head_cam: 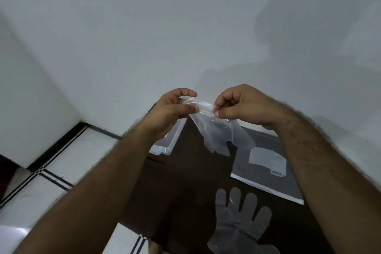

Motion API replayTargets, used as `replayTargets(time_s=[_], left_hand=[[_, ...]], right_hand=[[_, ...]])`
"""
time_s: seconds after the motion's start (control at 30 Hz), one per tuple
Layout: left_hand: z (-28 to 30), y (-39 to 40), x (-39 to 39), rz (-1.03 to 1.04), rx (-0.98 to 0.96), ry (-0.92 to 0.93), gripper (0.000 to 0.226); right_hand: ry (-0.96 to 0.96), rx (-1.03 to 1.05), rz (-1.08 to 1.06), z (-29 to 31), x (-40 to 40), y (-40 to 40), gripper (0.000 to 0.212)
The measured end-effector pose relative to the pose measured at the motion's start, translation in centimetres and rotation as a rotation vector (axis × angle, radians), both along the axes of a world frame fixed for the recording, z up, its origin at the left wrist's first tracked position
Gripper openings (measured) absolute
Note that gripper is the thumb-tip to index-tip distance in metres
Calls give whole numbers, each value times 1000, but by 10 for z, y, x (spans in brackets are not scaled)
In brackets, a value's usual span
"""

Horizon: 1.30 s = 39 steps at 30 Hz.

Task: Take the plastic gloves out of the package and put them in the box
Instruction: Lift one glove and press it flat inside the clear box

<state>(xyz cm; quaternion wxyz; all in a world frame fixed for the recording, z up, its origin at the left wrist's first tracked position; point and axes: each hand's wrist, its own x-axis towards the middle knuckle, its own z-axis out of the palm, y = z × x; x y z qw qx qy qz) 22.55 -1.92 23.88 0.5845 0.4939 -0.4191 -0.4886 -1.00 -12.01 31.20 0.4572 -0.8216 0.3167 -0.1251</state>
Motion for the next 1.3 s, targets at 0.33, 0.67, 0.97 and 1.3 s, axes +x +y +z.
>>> replayTargets(time_s=[0.33, 0.67, 0.97, 1.3], left_hand=[[2, -75, 175, -70, 15, -253, 29], [2, -156, 282, -96, 71, -405, 18], [31, -202, 301, 42, -203, -354, 6], [-49, -156, 304, 25, -352, -745, 3]], right_hand=[[117, -18, -172, -8, 135, -56, 16], [138, -69, -375, -11, 240, -126, 8], [3, -378, -558, 12, 276, -149, 8], [70, -548, -395, -79, 264, -110, 12]])
